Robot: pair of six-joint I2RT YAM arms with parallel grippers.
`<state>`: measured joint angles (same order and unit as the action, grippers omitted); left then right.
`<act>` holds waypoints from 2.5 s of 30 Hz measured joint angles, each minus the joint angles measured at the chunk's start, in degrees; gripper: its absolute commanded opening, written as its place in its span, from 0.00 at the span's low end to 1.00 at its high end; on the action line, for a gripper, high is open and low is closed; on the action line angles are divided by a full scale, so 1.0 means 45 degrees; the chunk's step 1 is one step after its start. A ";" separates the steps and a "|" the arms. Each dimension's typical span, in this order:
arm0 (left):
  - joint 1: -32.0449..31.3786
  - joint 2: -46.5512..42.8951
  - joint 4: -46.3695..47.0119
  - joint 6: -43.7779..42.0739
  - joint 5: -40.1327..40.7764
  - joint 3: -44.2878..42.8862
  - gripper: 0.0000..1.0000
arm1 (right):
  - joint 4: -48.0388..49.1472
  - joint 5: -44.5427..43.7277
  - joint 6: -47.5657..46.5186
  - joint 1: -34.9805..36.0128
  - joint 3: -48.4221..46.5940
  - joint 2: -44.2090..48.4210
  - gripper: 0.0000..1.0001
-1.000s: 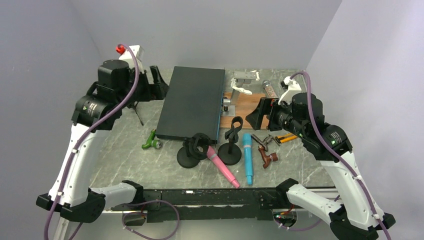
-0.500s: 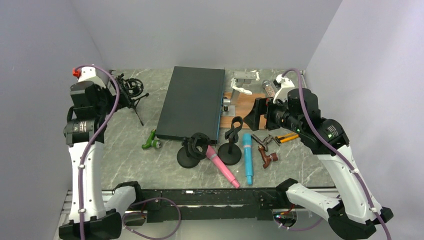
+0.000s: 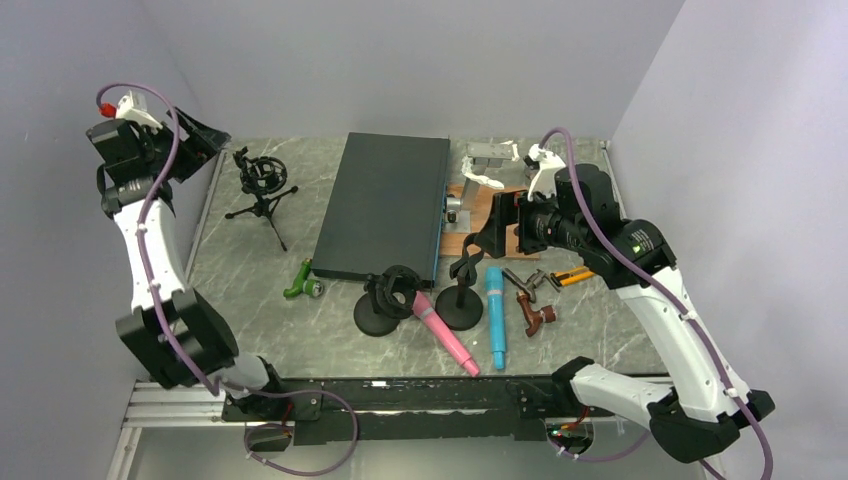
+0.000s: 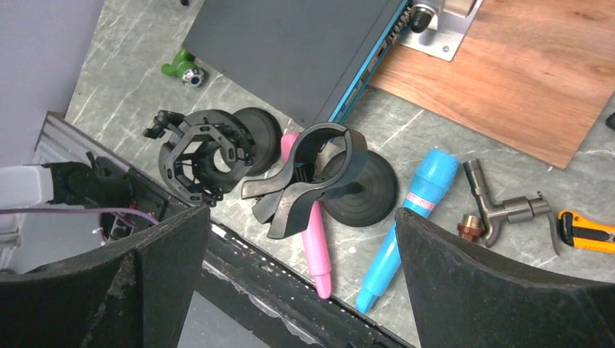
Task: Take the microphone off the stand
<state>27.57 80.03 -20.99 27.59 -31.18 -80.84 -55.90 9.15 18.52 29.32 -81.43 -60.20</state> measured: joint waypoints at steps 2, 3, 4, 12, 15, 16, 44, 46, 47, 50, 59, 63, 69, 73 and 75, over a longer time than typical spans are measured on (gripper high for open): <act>0.0223 0.1049 0.0806 0.0437 -0.0821 -0.0418 0.88 | 0.0019 0.0146 0.0000 0.0000 -0.0039 -0.0053 1.00; 0.0306 0.1530 0.1156 0.0612 -0.1205 -0.0563 0.87 | 0.0053 0.0228 0.0005 0.0005 -0.0083 -0.0126 1.00; 0.0369 0.2001 0.1433 0.0801 -0.1540 -0.0695 0.86 | 0.0058 0.0301 0.0005 0.0005 -0.0155 -0.0238 1.00; 0.0452 0.5377 0.1525 0.1404 -0.2667 -0.2210 0.81 | 0.0437 0.0155 0.0321 0.0000 -0.0573 -0.1438 1.00; 0.0452 0.6441 0.1122 0.1418 -0.2788 -0.2977 0.76 | 0.0447 -0.0063 0.0588 0.0000 -0.0889 -0.1846 1.00; 0.0452 0.6698 0.1039 0.1452 -0.2832 -0.3177 0.75 | 0.0471 -0.0170 0.0690 0.0000 -0.1069 -0.2011 1.00; -0.0175 0.9826 -0.0010 0.1083 -0.0821 -0.3055 0.68 | -0.0355 -0.1146 0.1331 0.0005 -0.1802 -0.1049 1.00; -0.0330 0.9826 0.0092 0.1064 -0.0714 -0.2652 0.67 | -0.0520 -0.1166 0.1093 0.0000 -0.1802 -0.0782 1.00; -0.0403 0.9802 0.0296 0.1078 -0.0709 -0.2438 0.67 | -0.0583 -0.1166 0.1001 0.0000 -0.1797 -0.0651 1.00; -0.0505 0.9248 0.0607 0.1107 -0.0476 -0.1554 0.68 | -0.0466 -0.1151 0.0908 0.0000 -0.1462 -0.0180 1.00; -0.0437 0.6343 0.0005 0.1190 0.0238 0.2283 0.70 | 0.0131 -0.0641 0.0758 0.0000 -0.0384 0.0024 1.00; -0.0253 0.4949 -0.0282 0.1297 0.0325 0.3725 0.71 | 0.0432 -0.0525 0.0491 0.0000 -0.0204 -0.0112 1.00; 0.0083 0.3211 -0.0733 0.1010 0.0559 0.5168 0.76 | 0.0733 0.0165 0.0257 0.0005 -0.0194 -0.0661 1.00; 0.0525 0.2079 -0.1579 0.0792 0.0466 0.5343 0.78 | 0.0772 0.0622 0.0199 0.0005 -0.0253 -0.1190 1.00; 0.0695 0.1831 -0.1894 0.0675 0.0486 0.5241 0.78 | 0.0772 0.0772 0.0199 0.0005 -0.0253 -0.1287 1.00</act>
<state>30.70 88.27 -29.52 30.63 -28.99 -57.25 -52.42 12.62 19.42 29.34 -82.56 -66.00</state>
